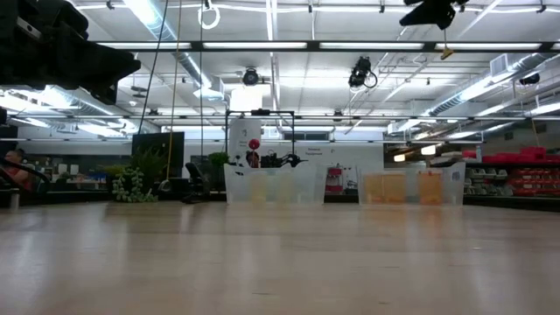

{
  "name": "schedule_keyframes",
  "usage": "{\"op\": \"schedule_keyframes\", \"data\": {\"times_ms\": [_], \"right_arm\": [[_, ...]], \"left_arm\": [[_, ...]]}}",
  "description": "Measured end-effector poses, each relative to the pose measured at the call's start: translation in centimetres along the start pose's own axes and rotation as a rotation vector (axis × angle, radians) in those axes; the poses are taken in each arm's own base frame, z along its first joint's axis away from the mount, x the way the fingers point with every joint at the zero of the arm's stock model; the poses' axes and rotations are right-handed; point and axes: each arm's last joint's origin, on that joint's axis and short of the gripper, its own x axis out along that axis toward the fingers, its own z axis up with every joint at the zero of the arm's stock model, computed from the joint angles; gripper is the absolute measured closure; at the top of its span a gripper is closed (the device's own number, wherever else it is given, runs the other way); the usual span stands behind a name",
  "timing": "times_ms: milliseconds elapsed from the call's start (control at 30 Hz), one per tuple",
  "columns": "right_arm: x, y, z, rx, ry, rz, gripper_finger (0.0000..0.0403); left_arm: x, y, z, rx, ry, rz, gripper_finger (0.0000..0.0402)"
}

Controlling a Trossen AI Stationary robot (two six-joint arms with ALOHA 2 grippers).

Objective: Pick and place medicine bottles into bin by pill shape (circle, oval)
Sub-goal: Return to Home Position

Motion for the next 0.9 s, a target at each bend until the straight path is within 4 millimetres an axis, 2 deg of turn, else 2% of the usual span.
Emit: {"op": "schedule_keyframes", "data": {"times_ms": [200,533,900], "right_arm": [[0.4,2.1,-2.9,-0.088,-0.106,0.121,0.0145],[-0.1,1.9,-8.0,-0.079,-0.352,0.255,0.0176],[2.8,1.9,-13.0,-0.064,-0.456,0.267,0.0227]], "left_arm": [[0.0,0.0,0.0,0.000,0.000,0.000,0.0310],[0.0,0.0,0.0,0.000,0.000,0.000,0.0308],[0.0,0.0,0.0,0.000,0.000,-0.001,0.0316]]}}
